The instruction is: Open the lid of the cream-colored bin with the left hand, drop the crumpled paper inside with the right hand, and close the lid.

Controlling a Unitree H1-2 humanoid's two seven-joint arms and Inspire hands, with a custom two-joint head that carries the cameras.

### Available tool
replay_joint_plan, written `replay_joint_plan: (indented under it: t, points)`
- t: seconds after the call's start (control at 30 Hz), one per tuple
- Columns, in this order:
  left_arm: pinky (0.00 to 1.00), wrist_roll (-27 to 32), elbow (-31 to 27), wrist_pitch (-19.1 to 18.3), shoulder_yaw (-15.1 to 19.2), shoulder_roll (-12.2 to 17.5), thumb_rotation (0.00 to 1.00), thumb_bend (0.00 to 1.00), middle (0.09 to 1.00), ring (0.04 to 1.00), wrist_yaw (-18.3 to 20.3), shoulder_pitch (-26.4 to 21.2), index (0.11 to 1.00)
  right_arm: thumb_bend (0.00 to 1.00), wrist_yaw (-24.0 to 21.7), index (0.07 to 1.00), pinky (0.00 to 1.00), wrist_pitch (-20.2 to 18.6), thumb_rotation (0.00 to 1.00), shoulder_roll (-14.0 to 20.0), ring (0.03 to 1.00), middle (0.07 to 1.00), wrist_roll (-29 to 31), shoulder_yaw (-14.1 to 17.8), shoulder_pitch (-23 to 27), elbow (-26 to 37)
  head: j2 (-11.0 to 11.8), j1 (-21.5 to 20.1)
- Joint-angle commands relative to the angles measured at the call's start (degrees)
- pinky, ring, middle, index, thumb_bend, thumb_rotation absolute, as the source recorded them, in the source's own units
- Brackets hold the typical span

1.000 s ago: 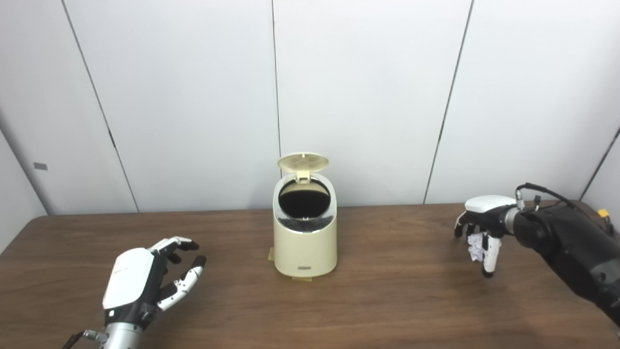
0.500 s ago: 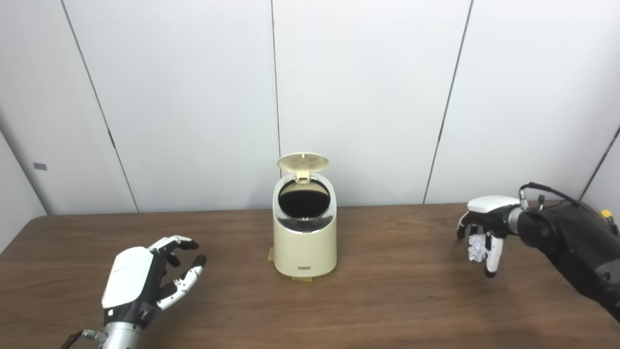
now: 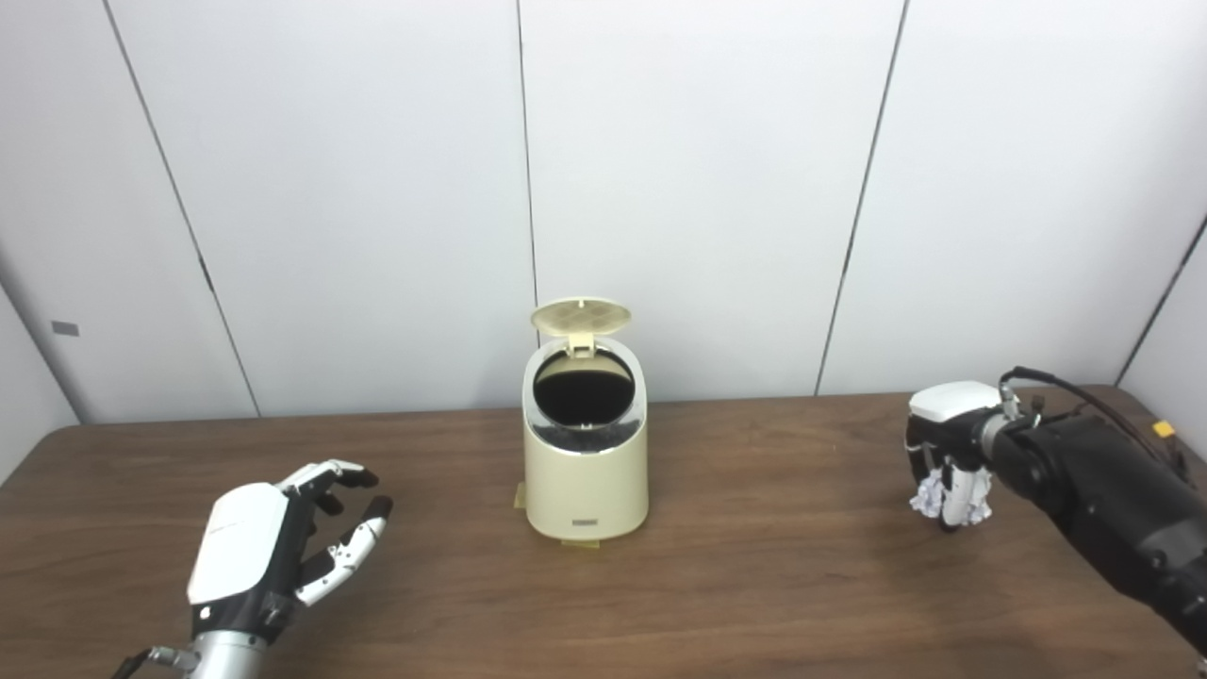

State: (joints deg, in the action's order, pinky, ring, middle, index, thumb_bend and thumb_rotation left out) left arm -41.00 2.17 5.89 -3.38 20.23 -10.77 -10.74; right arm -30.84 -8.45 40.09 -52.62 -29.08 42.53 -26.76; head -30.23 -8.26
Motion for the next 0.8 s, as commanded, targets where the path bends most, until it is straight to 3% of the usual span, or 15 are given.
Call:
replay_joint_plan:
  t: [0.0, 0.07, 0.17, 0.27, 0.47, 0.63, 0.77]
  points:
    - [0.45, 0.0, -1.7, 0.5, 0.6, 1.1, 0.74, 0.44, 0.697, 0.596, -0.9, -2.2, 0.679, 0.53, 0.2, 0.498, 0.29, 0.8, 0.0, 1.0, 0.385, 0.427, -0.5, 0.0, 1.2, -1.3, 0.0, -0.1]
    - [0.44, -0.1, -1.8, 0.4, 0.6, 1.1, 0.73, 0.44, 0.699, 0.581, -0.8, -2.2, 0.678, 0.53, 0.3, 0.496, 0.31, 1.1, 0.0, 1.1, 0.394, 0.43, -0.2, 0.2, 1.3, -1.1, 0.0, -0.1]
    - [0.44, -0.2, -1.7, 0.4, 0.5, 1.1, 0.73, 0.43, 0.697, 0.583, -0.9, -2.2, 0.677, 0.53, 0.3, 0.488, 0.25, 1.7, 0.0, 1.4, 0.324, 0.471, 0.2, 0.6, 0.9, 0.5, 0.0, -0.2]
    - [0.44, -0.2, -1.5, 0.7, 0.5, 1.1, 0.73, 0.44, 0.695, 0.582, -1.1, -2.2, 0.675, 0.53, -0.6, 0.5, 0.27, 0.3, 0.0, 1.2, 0.352, 0.411, 0.0, 1.1, 0.8, 2.1, 0.0, -0.2]
    - [0.42, -0.4, -1.1, 1.3, 0.4, 1.0, 0.72, 0.42, 0.688, 0.557, -1.7, -2.2, 0.669, 0.53, -0.2, 0.473, 0.36, 1.0, 0.0, 1.3, 0.438, 0.52, 1.5, 3.1, 1.0, 4.7, -0.1, -0.3]
    - [0.44, -0.5, -0.9, 1.1, 0.4, 1.1, 0.73, 0.43, 0.691, 0.582, -1.6, -2.2, 0.67, 0.53, -6.2, 0.5, 0.28, -3.1, 0.0, 0.8, 0.348, 0.414, 1.9, 4.3, 2.7, 9.4, -0.1, -0.3]
    - [0.41, -0.6, -0.7, 1.4, 0.3, 1.1, 0.72, 0.42, 0.69, 0.551, -1.9, -2.3, 0.669, 0.53, -9.9, 0.505, 0.28, -2.6, 0.0, 1.0, 0.338, 0.412, 2.3, 4.3, 4.9, 11.3, -0.2, -0.4]
